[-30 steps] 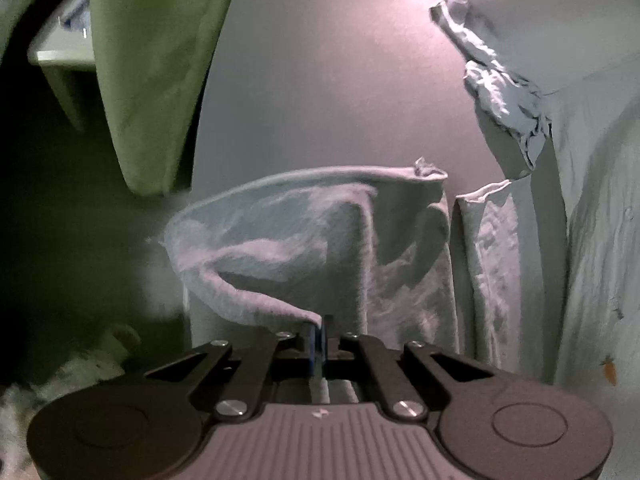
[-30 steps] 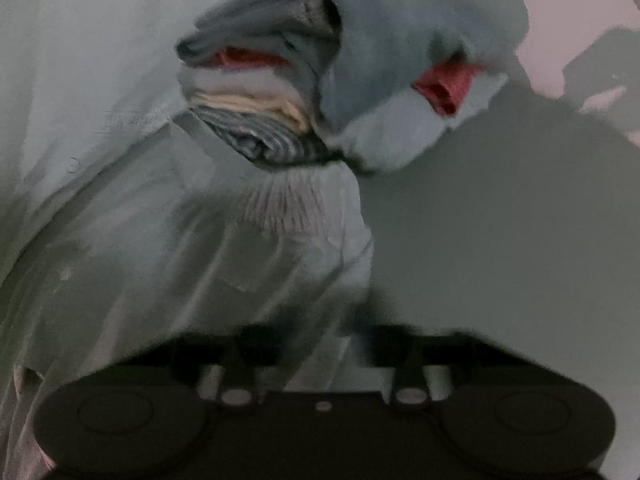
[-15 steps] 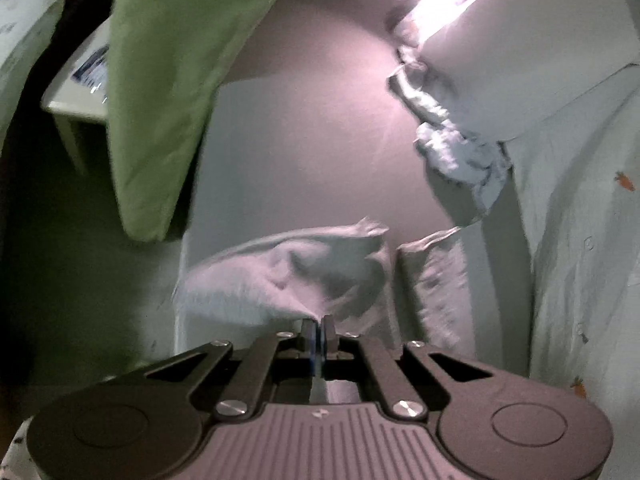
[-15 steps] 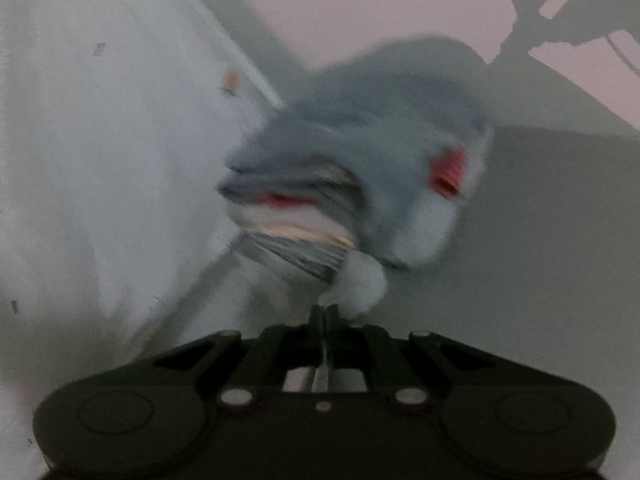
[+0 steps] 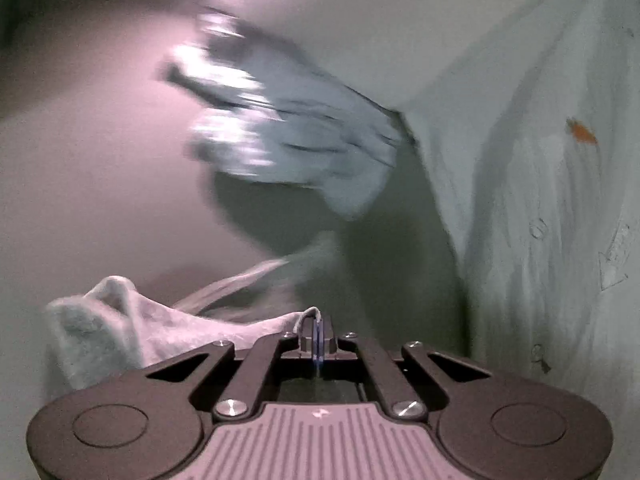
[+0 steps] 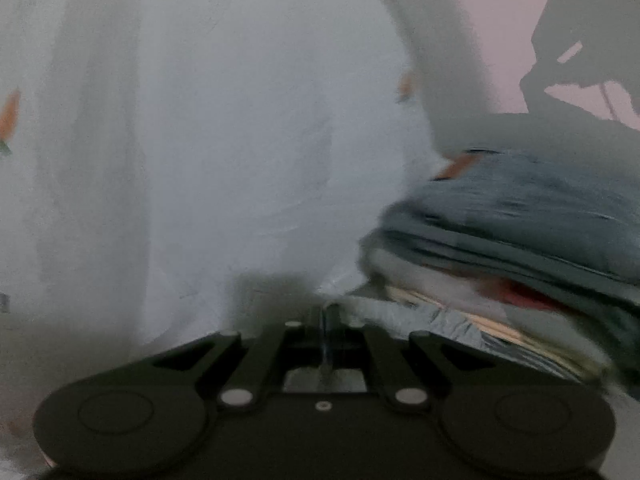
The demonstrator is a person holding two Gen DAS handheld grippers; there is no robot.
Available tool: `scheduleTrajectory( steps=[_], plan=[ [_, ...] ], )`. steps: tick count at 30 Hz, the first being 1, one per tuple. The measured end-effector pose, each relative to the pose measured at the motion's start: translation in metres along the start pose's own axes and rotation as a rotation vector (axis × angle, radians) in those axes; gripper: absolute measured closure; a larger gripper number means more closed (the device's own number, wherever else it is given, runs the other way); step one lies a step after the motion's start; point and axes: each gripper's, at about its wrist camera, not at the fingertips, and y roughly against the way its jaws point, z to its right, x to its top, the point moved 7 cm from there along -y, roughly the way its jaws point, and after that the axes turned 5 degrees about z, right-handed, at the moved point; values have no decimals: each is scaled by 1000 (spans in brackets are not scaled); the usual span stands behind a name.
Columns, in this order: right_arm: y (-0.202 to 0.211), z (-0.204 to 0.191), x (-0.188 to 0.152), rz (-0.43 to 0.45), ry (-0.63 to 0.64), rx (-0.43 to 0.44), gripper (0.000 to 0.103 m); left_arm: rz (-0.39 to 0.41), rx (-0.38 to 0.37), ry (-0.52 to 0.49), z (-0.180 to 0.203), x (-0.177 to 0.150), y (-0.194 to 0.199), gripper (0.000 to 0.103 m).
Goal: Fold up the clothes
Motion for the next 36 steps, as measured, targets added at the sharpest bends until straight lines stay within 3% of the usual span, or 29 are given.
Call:
scheduleTrajectory(
  steps=[2, 4, 5, 6, 8, 12, 14, 18, 21, 23, 25, 28, 31, 33, 36],
  plan=[
    [-44, -14, -5, -36, 48, -9, 102, -29, 11, -56, 27, 0, -47, 103],
    [-87, -23, -18, -113, 72, -16, 96, -79, 77, -141, 43, -8, -94, 101],
    [-106, -28, -26, -153, 92, -32, 84, -99, 91, -172, 47, -13, -111, 100],
    [-119, -32, -34, -176, 120, -58, 71, -114, 99, -193, 50, -18, -125, 94],
    [-126, -44, -48, -185, 179, -75, 63, -126, 96, -212, 50, -23, -133, 82],
    [-98, -59, -66, -148, 307, -51, 31, -91, 24, -243, 44, -27, -110, 36],
    [-72, -56, -79, -132, 395, -57, 23, -65, 18, -299, 38, -30, -90, 29],
    [-12, -41, -112, -140, 539, -44, 16, -20, 27, -422, 17, -37, -43, 16],
    [33, -33, -144, -178, 594, -30, 14, -11, 49, -530, -1, -51, -14, 12],
    [60, -27, -170, -213, 628, -10, 14, -6, 103, -599, -14, -59, -1, 10],
    [81, -26, -196, -238, 681, 13, 14, -36, 122, -642, -26, -74, 11, 10],
    [111, -35, -239, -255, 816, 52, 14, -53, 127, -800, -29, -97, 22, 8],
    [133, -49, -266, -252, 900, 100, 14, -2, 187, -1000, -22, -113, 22, 8],
    [144, -58, -276, -257, 910, 147, 14, -8, 171, -1033, -18, -116, 17, 8],
    [155, -72, -281, -221, 940, 174, 14, -20, 64, -1013, -7, -115, 12, 11]
  ],
)
